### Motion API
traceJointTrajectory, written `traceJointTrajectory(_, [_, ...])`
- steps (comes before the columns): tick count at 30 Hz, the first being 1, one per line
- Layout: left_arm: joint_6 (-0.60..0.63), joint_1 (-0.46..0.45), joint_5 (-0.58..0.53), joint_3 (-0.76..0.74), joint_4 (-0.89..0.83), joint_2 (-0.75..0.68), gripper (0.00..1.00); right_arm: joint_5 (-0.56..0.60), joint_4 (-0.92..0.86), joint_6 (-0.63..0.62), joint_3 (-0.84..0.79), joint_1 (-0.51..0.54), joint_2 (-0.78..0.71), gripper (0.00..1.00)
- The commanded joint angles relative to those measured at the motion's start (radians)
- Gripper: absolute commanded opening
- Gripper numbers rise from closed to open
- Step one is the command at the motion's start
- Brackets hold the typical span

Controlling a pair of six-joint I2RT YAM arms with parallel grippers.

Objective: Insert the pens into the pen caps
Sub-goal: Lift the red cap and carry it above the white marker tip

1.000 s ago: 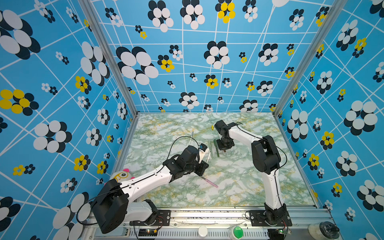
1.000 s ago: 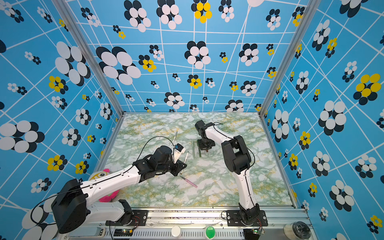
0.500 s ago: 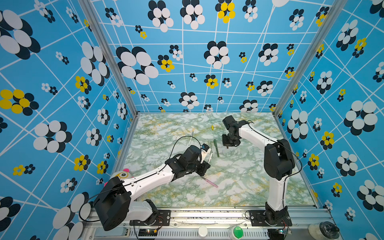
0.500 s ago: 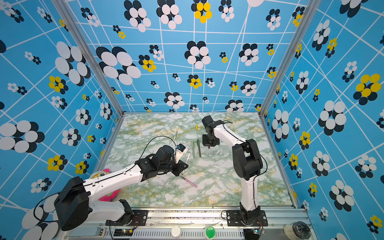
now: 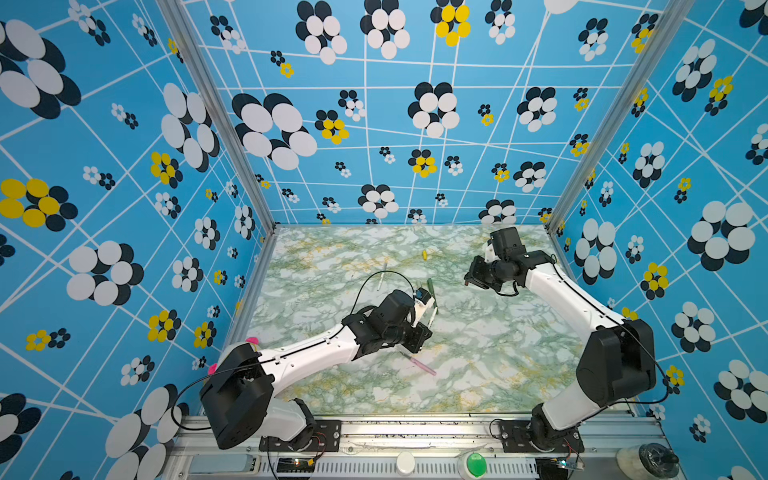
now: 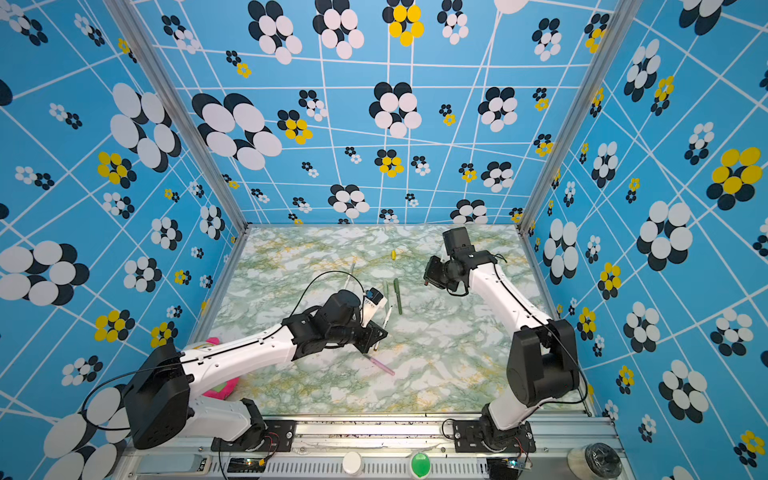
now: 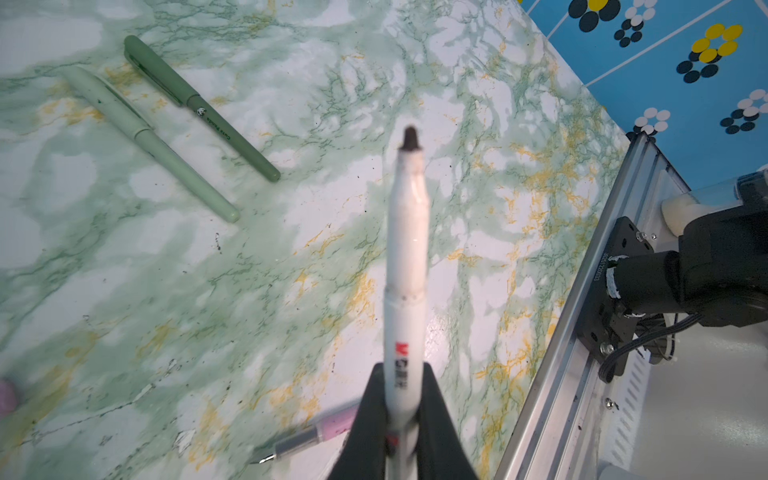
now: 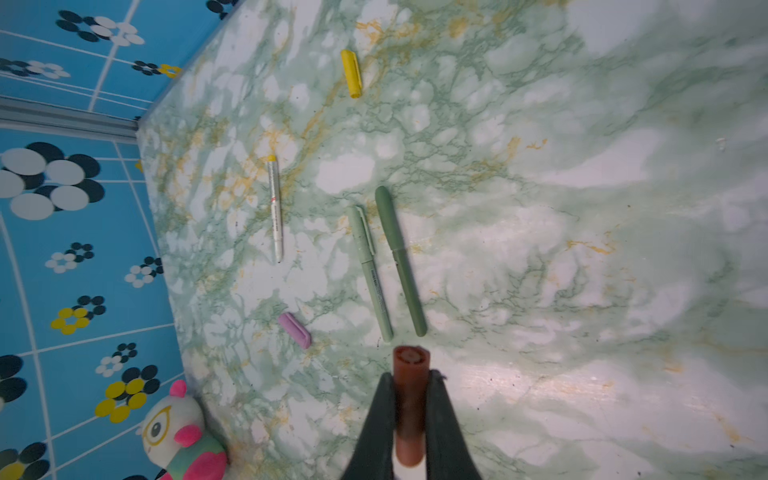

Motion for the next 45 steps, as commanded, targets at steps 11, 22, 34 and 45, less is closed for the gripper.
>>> traceJointTrajectory(11, [-0.143, -0.009, 0.111, 0.030, 0.170, 0.076, 0.00, -0.291, 0.247, 0.108, -0.143, 0.023, -0.144, 0.06])
traceJointTrajectory(22, [-0.175, 0.000, 0.130, 0.051, 0.201, 0.105, 0.00, -0.296, 0.208, 0.020, -0.154, 0.073, -0.175, 0.05])
traceJointTrajectory(34, [-0.191, 0.020, 0.150, 0.051, 0.221, 0.112, 0.00, -0.262, 0.147, -0.045, -0.161, 0.103, -0.191, 0.05])
traceJointTrajectory(45, [-0.196, 0.030, 0.143, 0.042, 0.221, 0.109, 0.00, -0.257, 0.121, -0.064, -0.148, 0.118, -0.205, 0.05])
